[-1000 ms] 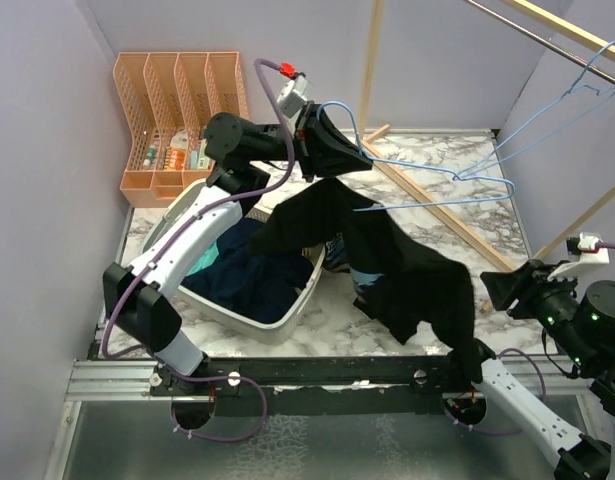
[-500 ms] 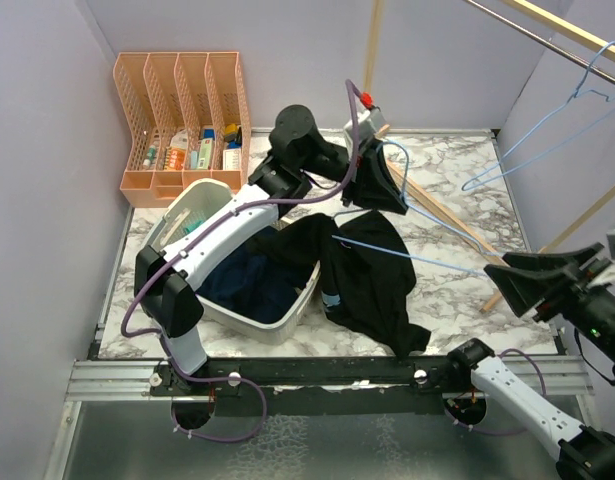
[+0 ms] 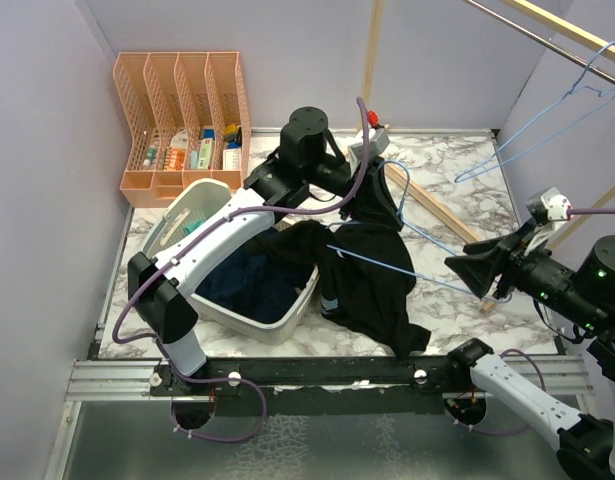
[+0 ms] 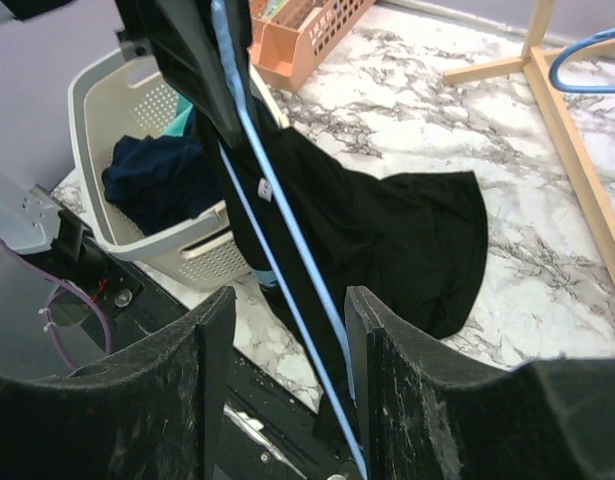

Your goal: Remove the t-shirt from the hanger

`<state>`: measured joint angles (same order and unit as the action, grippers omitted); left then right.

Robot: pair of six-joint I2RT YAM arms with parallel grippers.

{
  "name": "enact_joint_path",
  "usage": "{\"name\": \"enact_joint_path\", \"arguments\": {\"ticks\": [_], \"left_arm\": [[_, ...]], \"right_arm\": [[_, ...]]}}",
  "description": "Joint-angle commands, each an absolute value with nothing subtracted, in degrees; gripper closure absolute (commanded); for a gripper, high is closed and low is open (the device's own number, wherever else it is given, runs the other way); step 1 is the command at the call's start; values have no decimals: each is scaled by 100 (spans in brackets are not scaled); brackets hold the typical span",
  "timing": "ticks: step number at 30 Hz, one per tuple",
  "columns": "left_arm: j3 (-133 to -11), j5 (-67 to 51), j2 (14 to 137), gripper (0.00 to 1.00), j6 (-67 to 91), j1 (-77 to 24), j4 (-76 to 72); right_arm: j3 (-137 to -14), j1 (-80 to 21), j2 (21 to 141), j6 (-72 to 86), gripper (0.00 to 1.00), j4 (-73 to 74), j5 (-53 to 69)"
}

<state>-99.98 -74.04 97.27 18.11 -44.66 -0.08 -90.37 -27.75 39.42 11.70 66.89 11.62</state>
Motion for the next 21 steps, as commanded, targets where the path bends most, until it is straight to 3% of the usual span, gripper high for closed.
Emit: {"name": "enact_joint_path", "arguments": {"ticks": [1,6,11,13,15,18,21], "left_arm": [[-10082,-7521,9422,100,1720,-4493,-33],[-9843,-7835,9327,100,2499,-4528,-1078],[-9689,-7825,9300,100,2973,-4531,-1686],[-9698,-7659,9329,99,2970,-4523,-1650],[-9775,-7251,9342,74,2720,-4505,-1281],[-10170,-5987,9351,60,1527,-4493,289],[-10345,-4344,9290,52,1033,-4498,1064]], "right_arm": [[-8737,-2775,3858,1098,52,6765,1267],[-8644,-2777,3766,1114,54,6764,1202],[-8660,-2771,3832,1048,97,6735,1624],[-8726,-2777,3872,1112,99,6802,1356],[-8790,-2772,3851,1225,99,6846,888],[-8983,-2777,3783,1484,99,6946,-60],[-9258,-2777,3755,1723,98,7135,-815]]}}
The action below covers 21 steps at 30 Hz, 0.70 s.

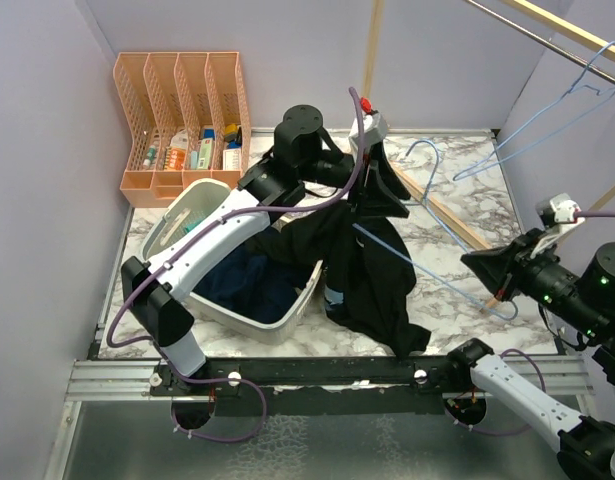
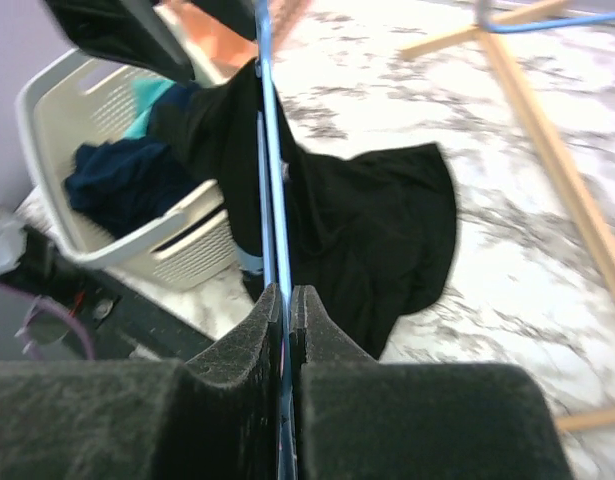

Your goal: Remove the t-shirt from the hanger

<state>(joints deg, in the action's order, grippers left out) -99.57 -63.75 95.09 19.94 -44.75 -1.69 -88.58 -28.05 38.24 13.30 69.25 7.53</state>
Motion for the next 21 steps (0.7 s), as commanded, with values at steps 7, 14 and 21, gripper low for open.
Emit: {"name": "enact_joint_path", "arguments": {"ticks": [7,14,21], "left_arm": [[-9485,-2045,8544,49,899,-4483,1237],[-8286,-1519,7487,49,843,-4488,1097],[-7018,-1387,6456,49,1007,-4484,656]], "right_arm": [[-9416,-2777,3980,1810,99,7506,-555],[-9389,-2777,4004,1802,99,7158,-245],[-9390,-2775,4438,2058,99,6130,-546]]}}
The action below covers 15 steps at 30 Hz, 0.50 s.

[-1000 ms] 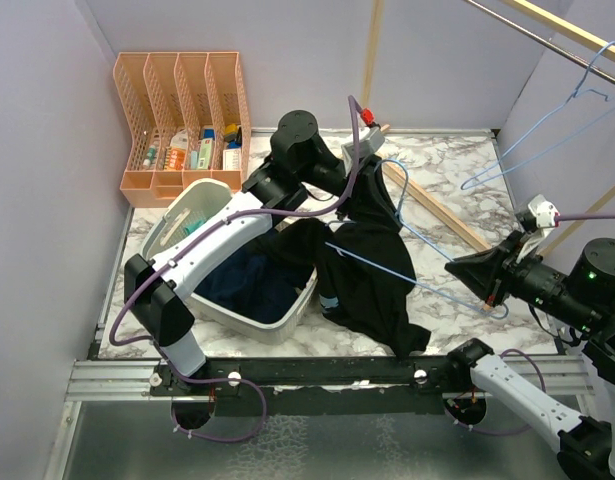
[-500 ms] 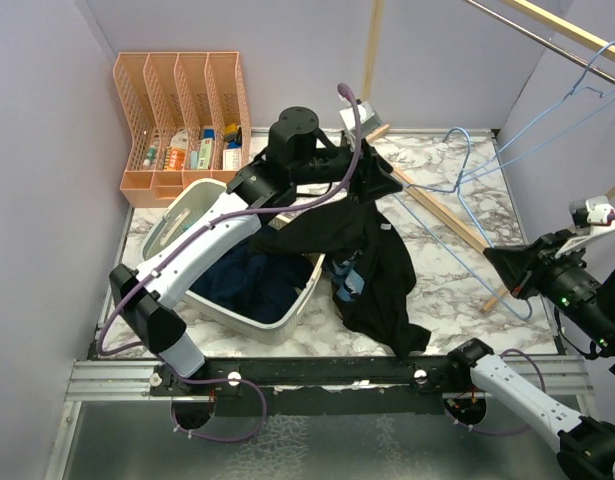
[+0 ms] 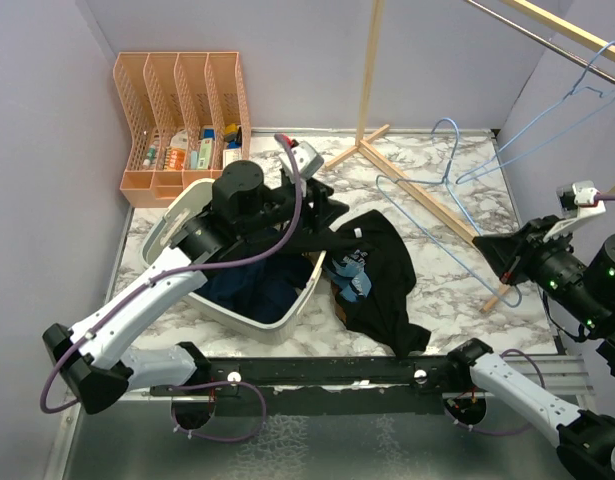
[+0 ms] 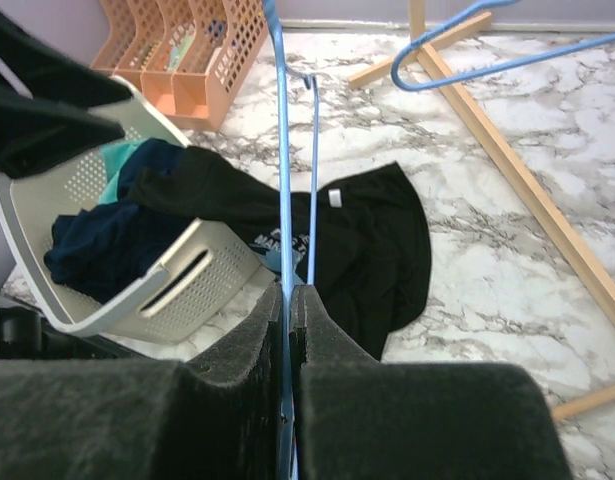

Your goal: Remove the t-shirt from the hanger

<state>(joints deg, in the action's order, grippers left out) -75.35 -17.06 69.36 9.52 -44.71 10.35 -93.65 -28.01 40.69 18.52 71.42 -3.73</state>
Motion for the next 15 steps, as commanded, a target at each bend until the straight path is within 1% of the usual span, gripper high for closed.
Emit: {"name": "enact_joint_path", "arguments": {"ticks": [1,7,15], "left_arm": [[-6854,-1357,6314,49,1026,-4487,599],[-6007,-1141,5490,49,1142,-4487,263],[-5327,-906,4942,49,1041,-4489,110]], "right_arm": [[-9432,-2776,4532,2086,99,5980,-667],[-9721,-2777,5087,2388,99,5126,-1814],[-9723,-2777,5639,2455,99,3631,-3157]]}}
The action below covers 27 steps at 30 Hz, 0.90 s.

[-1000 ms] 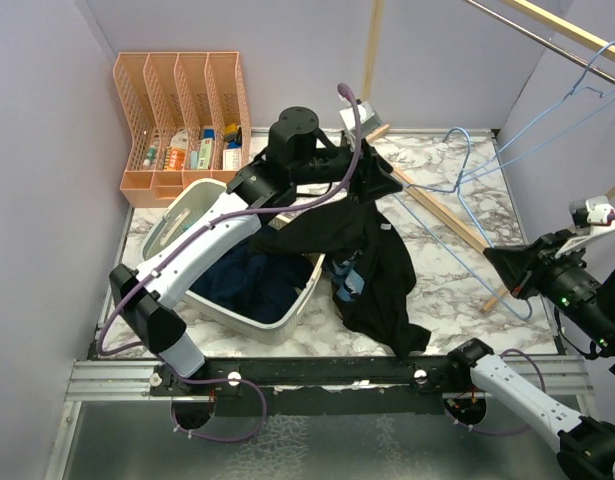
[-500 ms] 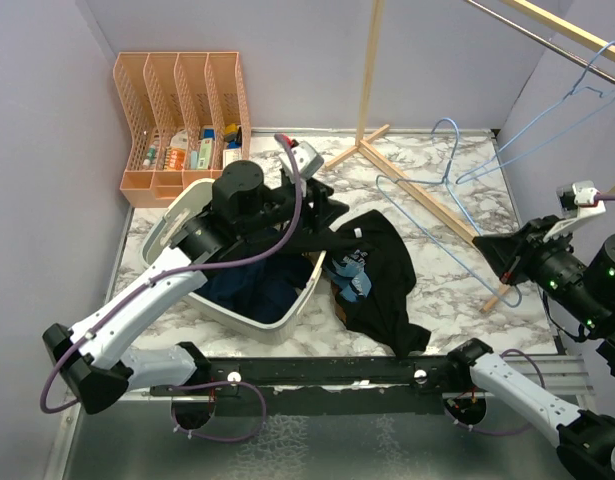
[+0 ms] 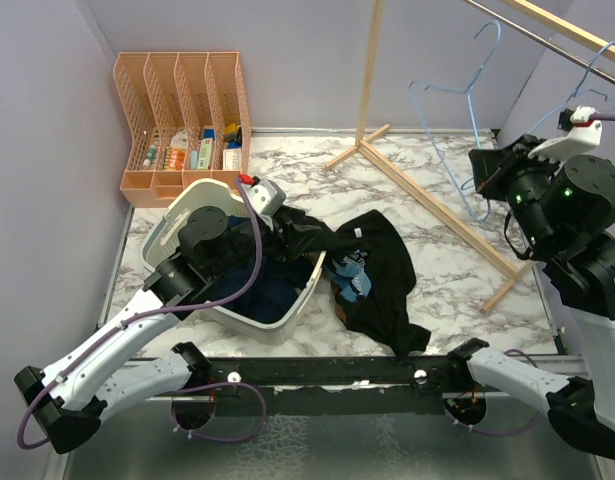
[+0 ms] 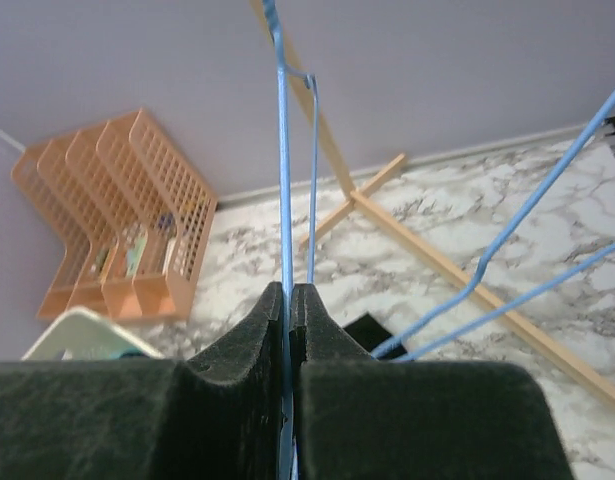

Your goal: Remove the t-shirt from the hanger

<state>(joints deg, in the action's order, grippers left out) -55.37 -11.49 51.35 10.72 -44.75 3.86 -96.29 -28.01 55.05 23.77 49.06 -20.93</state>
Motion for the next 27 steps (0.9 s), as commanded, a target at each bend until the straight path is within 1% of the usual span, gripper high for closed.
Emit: {"name": "enact_joint_path", "arguments": {"ticks": [1,6,9,17,20,22,24,25,27], "left_arm": [[-5266,-880,4910,49,1038,-4494,98],[-5126,-908,4878,49,1038,-4492,58],[-5107,-952,4868,49,1036,-4493,53],[-5052,-934,4727,49,986,-4487,135],[-5058,-928,4738,47,958,-4491,180],[-5073,-902,4775,41,935,-4488,225],[-5113,-879,4825,35,904,-4485,268],[-5140,-879,4870,34,885,-4485,298],[-5194,-894,4974,31,847,-4488,324]], "right_arm": [[-9683,-2773,5689,2433,99,3426,-3281],[-9594,-2777,6042,2337,99,2744,-4002],[-9437,-2773,6214,2278,99,2350,-4201],[-9528,-2777,6846,2374,99,2308,-4297],[-9489,-2777,6921,2375,99,2328,-4227],[-9503,-2773,6913,2307,95,2348,-4131],[-9521,-2777,6853,2246,88,2405,-4015],[-9507,-2776,6798,2174,82,2395,-3919],[-9488,-2775,6636,2057,65,2436,-3674]]}}
